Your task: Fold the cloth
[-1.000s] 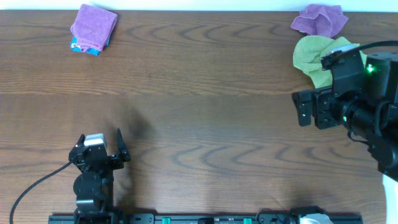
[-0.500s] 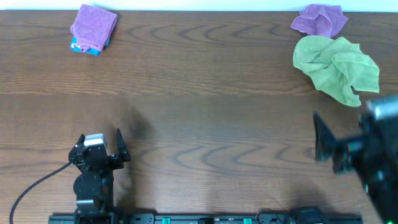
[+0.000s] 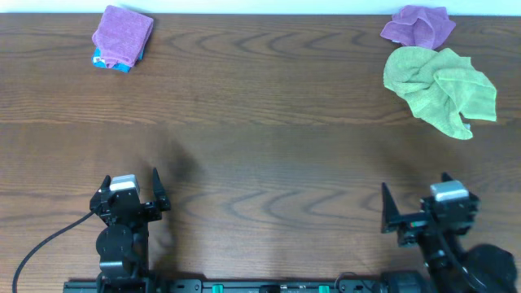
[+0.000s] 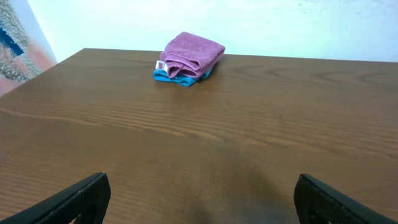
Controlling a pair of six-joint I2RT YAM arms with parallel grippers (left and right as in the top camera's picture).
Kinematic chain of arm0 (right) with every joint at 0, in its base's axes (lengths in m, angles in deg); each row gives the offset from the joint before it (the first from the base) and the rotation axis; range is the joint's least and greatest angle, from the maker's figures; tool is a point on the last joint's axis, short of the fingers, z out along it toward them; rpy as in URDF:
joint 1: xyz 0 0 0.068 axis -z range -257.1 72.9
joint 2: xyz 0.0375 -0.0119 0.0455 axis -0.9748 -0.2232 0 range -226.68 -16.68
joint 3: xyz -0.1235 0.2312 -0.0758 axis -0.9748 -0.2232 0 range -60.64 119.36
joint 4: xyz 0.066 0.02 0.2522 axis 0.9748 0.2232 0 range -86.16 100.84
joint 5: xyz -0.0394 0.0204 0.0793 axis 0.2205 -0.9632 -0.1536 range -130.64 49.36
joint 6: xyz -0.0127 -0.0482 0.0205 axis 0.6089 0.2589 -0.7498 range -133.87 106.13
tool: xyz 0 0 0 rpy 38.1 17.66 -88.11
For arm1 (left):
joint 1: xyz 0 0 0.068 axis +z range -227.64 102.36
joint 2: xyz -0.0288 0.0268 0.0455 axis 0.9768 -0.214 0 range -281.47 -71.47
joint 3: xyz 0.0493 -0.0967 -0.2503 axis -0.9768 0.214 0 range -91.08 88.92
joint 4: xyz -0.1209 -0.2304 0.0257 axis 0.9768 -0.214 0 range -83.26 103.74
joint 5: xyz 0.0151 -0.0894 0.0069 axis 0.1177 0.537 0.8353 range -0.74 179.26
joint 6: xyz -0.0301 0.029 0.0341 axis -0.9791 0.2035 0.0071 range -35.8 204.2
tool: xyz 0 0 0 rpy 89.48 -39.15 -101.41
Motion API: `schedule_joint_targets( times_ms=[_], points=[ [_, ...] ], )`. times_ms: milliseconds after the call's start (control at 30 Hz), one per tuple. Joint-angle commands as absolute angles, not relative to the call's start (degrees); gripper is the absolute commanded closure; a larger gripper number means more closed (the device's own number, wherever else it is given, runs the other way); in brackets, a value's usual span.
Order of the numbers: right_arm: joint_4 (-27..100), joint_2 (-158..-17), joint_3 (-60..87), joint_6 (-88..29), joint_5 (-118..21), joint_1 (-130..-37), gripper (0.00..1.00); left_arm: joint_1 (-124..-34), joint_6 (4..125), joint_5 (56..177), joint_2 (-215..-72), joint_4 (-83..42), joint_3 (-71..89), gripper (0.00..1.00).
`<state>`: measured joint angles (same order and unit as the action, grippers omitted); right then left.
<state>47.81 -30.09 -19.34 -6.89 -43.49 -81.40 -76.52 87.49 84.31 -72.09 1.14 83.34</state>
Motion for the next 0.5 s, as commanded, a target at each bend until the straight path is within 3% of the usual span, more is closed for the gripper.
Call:
schedule_joint_targets(
  times_ms=[0, 467],
  points=[
    [45.53, -28.74, -23.65, -6.10, -45.63, -80.81, 0.01, -76.17, 88.30, 83.31, -71.72, 0.70, 84.93, 0.05],
    [42.17, -20.85, -35.21, -6.06, -45.09, -80.81, 0.01, -76.17, 88.30, 83.31, -71.72, 0.70, 84.93, 0.05]
  ],
)
